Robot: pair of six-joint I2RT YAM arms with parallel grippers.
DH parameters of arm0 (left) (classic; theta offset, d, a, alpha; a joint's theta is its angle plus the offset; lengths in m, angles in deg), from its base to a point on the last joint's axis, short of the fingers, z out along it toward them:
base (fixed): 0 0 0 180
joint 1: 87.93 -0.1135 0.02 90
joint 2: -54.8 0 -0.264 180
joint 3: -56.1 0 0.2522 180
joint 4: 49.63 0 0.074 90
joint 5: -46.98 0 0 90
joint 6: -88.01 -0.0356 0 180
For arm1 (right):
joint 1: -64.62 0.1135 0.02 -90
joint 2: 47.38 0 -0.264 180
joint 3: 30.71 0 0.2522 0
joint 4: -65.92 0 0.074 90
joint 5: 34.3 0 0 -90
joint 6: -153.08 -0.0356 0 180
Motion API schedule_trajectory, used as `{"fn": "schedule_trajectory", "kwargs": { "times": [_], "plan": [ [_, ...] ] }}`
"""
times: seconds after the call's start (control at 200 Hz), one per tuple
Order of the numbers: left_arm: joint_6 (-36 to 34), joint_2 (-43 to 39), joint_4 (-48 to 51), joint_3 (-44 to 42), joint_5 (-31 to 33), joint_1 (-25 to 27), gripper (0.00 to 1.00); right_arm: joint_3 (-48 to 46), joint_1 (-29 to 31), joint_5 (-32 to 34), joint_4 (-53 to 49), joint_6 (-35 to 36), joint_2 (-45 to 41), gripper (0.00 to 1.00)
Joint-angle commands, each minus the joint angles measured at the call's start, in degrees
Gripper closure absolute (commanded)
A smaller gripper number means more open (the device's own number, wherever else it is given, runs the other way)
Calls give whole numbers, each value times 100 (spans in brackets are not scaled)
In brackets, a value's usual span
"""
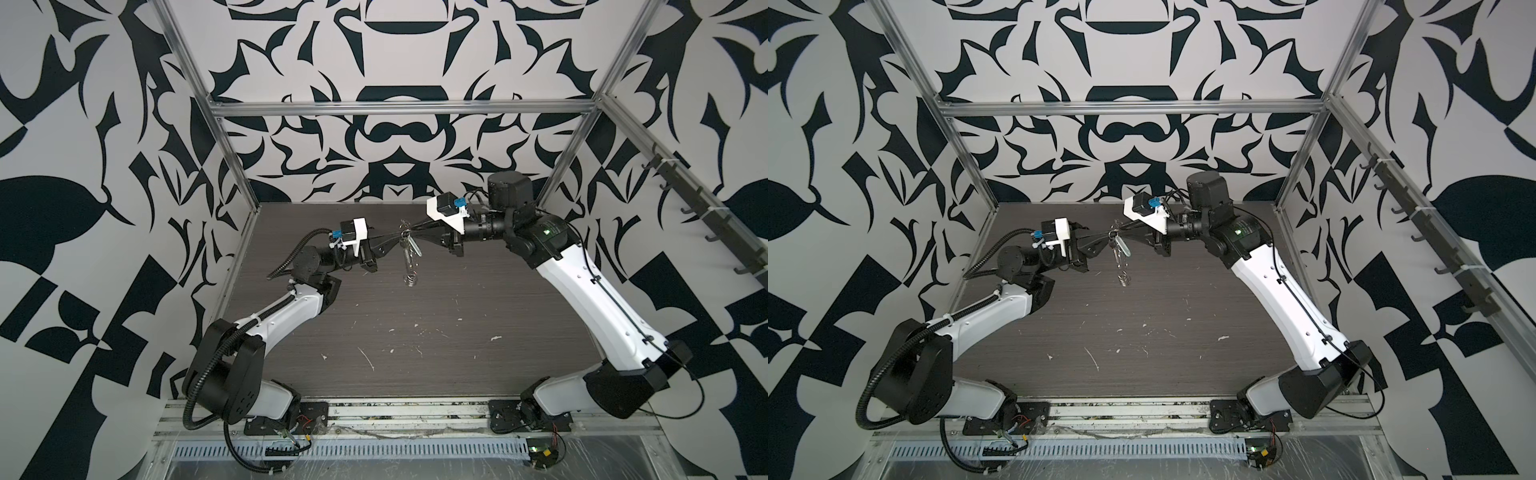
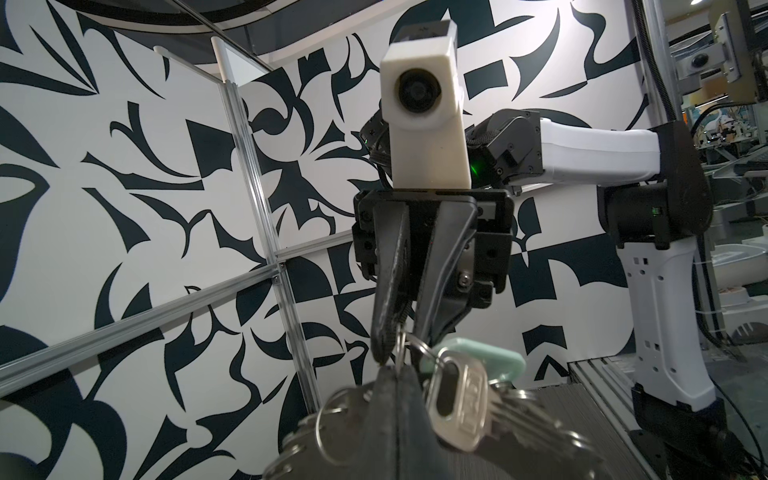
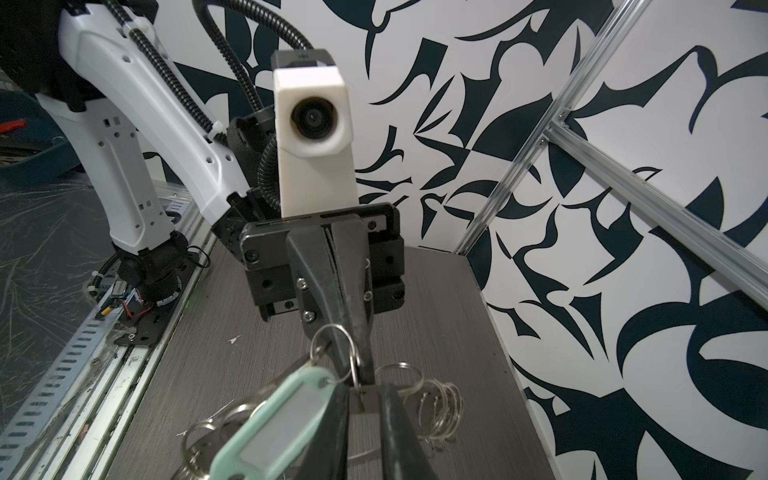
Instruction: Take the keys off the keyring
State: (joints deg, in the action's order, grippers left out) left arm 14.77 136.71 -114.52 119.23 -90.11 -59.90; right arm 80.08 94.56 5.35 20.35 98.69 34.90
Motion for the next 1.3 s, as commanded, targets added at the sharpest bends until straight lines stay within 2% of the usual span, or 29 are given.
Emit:
{"fn": "schedule_trajectory", "kwargs": {
  "times": [0.0, 0.23, 0.545, 0.845, 0.945, 1.01, 1.155, 1.205, 1.295],
  "plan": [
    [111, -89, -392, 65, -41, 13, 100, 340, 39, -146, 40, -68, -36, 85],
    [97, -87, -390, 82, -50, 11, 100, 505, 109, -134, -207, 54, 64, 93],
    [61, -83, -344, 117, -72, 16, 100, 833, 222, 91, -765, 335, 252, 94],
    [39, -72, -307, 166, -83, 9, 100, 896, 265, 189, -833, 306, 298, 91],
    [30, -71, -302, 178, -90, 9, 100, 916, 284, 248, -885, 325, 327, 93],
    [34, -72, -300, 197, -95, 9, 100, 988, 292, 271, -1013, 387, 371, 100],
    [-19, -104, -184, 110, -17, 2, 100, 1076, 337, 420, -1092, 468, 372, 100],
    [-93, -152, -114, 4, 103, -8, 87, 1068, 338, 466, -1044, 473, 338, 100],
    [-194, -264, 0, -168, 219, -68, 69, 1086, 334, 511, -1020, 489, 306, 100]
  ]
}}
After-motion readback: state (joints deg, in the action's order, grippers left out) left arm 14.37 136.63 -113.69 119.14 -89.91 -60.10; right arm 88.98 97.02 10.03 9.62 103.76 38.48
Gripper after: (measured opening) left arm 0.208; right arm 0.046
